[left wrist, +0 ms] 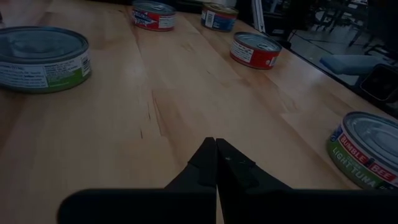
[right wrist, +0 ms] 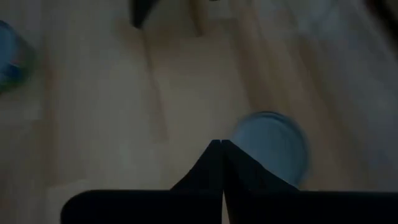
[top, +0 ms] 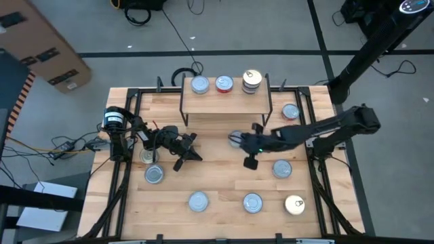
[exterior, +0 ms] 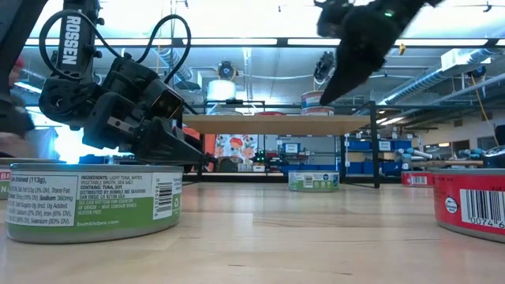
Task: Stack canned seafood by type on shelf
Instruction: Stack the blue and pink tuna can on top of the blue and pink tuna can on the shelf
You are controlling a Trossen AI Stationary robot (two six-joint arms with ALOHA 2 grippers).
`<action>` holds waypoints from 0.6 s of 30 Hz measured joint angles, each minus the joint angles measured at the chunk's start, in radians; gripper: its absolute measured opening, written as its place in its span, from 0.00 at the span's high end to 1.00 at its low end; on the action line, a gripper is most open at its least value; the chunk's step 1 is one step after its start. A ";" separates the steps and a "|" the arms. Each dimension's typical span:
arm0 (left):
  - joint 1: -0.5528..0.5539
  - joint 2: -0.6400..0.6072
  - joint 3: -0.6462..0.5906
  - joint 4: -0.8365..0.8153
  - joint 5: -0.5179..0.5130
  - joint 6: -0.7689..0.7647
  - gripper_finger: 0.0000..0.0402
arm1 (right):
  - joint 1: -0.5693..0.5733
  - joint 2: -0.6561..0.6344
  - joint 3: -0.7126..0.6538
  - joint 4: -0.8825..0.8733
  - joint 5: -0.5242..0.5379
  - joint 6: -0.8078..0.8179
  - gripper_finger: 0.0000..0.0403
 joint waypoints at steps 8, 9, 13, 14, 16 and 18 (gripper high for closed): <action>0.000 0.000 0.000 0.004 -0.004 0.021 1.00 | 0.110 -0.071 -0.280 0.432 -0.201 0.180 0.97; 0.000 0.000 0.000 0.005 -0.006 0.021 1.00 | 0.120 -0.062 -0.291 0.477 -0.261 0.199 0.97; 0.000 0.000 0.000 0.014 -0.012 0.022 1.00 | 0.178 -0.003 -0.288 0.527 -0.325 0.227 0.99; 0.000 0.000 0.000 0.017 -0.012 0.022 1.00 | 0.189 0.017 -0.281 0.522 -0.326 0.228 0.99; 0.000 0.000 0.000 0.023 -0.012 0.026 1.00 | 0.211 0.051 -0.263 0.517 -0.335 0.238 0.99; 0.000 0.000 0.000 0.022 -0.012 0.039 1.00 | 0.230 0.085 -0.232 0.503 -0.361 0.256 0.99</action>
